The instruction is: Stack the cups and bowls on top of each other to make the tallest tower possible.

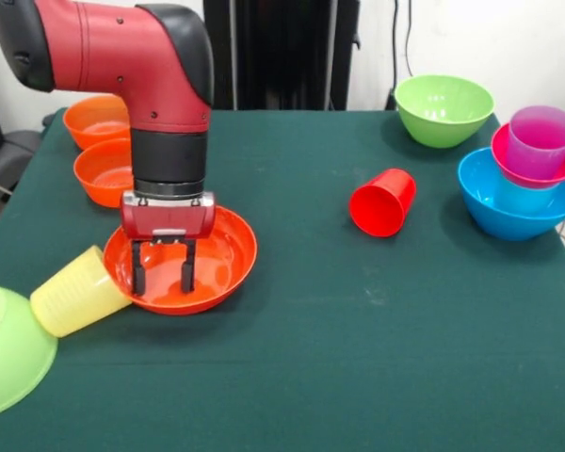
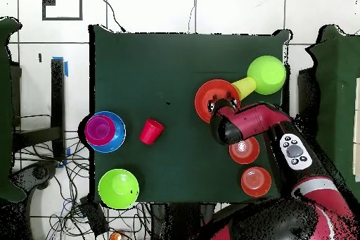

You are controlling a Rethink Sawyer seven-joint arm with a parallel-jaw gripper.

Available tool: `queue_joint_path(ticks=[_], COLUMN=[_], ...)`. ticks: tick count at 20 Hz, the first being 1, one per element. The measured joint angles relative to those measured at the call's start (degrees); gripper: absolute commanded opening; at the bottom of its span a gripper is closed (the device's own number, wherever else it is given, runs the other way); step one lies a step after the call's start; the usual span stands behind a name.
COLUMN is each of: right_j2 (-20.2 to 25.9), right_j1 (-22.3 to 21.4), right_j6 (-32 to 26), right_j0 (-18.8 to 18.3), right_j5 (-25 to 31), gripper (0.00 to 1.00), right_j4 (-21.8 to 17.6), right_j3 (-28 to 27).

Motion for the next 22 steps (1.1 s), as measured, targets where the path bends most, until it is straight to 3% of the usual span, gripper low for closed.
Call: queue_joint_path(ticks=[10, 17, 22], right_j2=[0.8, 2.1, 2.3], right_j1=[0.2, 0.8, 1.2], right_j6=[-6.2, -15.8, -18.4], right_j0=[-0.5, -0.9, -0.8], right_j5=[4.8, 13.0, 16.1], gripper=[1.0, 1.0, 1.0], right_j4=[1.7, 7.0, 9.0], right_j3=[-2.3, -5.0, -6.3])
